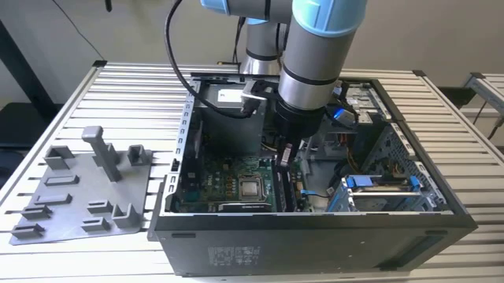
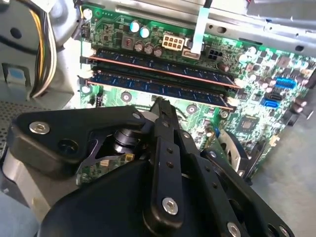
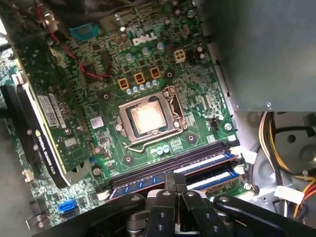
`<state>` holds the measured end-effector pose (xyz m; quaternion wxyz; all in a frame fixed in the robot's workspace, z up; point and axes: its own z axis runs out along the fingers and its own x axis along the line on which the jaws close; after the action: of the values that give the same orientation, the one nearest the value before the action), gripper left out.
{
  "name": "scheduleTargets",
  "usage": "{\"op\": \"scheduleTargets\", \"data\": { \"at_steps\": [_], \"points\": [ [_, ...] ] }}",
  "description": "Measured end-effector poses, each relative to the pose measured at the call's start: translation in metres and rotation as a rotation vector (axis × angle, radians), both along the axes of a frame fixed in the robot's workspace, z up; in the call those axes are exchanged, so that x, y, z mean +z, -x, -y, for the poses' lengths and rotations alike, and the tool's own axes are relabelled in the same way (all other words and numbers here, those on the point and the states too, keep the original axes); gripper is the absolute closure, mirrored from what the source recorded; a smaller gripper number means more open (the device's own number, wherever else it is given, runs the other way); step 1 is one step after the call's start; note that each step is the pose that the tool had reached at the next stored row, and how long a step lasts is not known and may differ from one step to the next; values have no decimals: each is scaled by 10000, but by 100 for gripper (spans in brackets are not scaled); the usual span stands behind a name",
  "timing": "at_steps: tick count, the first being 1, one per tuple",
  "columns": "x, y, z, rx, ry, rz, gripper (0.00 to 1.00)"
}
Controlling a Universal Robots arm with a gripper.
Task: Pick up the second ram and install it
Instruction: 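Press down the second ram until it locks into place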
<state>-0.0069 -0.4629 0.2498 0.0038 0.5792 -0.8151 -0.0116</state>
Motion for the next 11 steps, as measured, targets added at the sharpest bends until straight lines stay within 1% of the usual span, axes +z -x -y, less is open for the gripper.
{"op": "scheduleTargets", "data": {
  "at_steps": [7, 11],
  "points": [
    [-5, 1, 0, 1137, 1, 1, 89],
    [-9, 1, 0, 1875, 0, 3, 89]
  ]
}}
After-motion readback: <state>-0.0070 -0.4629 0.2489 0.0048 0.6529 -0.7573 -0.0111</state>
